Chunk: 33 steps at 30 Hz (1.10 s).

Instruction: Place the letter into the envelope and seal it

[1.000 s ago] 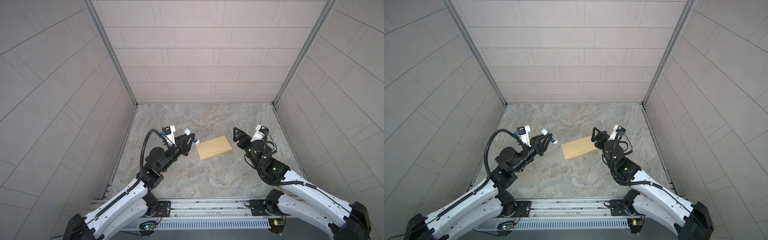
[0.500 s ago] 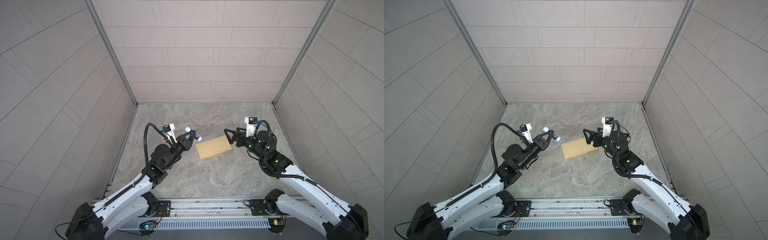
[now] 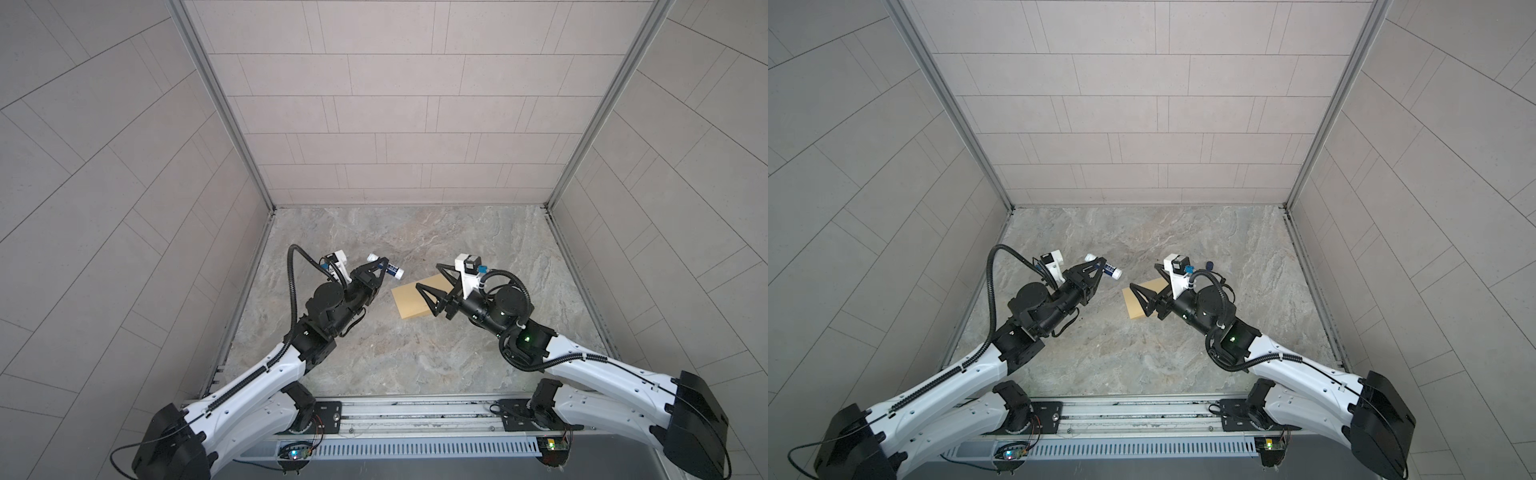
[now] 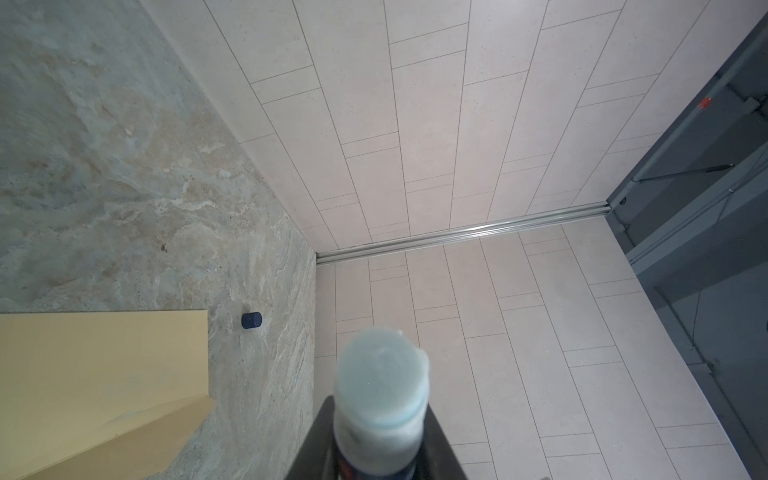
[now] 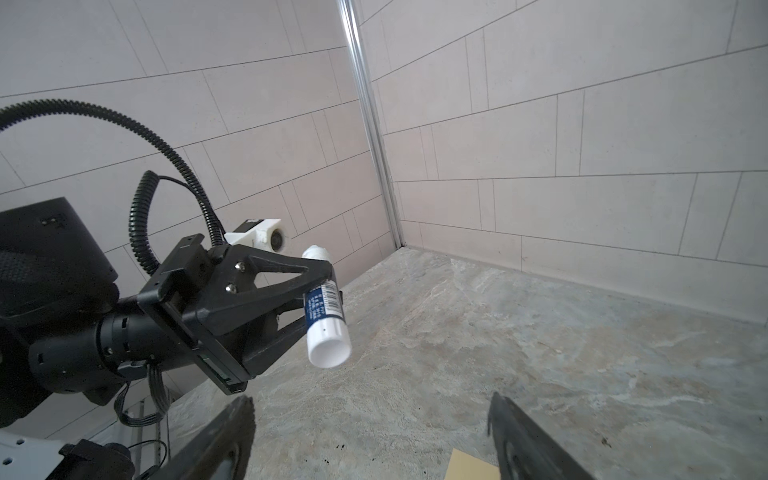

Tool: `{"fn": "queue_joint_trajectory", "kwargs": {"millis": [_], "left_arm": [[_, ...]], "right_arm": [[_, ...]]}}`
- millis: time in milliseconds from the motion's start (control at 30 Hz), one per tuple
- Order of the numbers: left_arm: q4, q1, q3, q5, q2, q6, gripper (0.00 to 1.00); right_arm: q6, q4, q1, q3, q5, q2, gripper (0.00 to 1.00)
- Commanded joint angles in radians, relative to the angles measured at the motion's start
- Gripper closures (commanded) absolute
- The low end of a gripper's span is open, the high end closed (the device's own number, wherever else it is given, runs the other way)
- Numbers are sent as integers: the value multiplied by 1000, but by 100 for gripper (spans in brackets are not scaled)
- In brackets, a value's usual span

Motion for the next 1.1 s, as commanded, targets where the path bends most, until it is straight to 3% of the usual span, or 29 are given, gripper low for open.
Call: {"fn": "queue_joint_trajectory", "kwargs": {"millis": [0, 400, 1067], "left_arm": [[-7, -1, 44, 19, -15, -43, 100], [-23, -1, 58, 50, -24, -57, 100], [-44, -1, 71, 76, -45, -77, 100]], "right_arm": [[-136, 67, 33, 46, 28, 43, 13], [-271, 130, 88, 132, 37, 196, 33], [-286, 201, 90, 201, 31, 326, 55]]}}
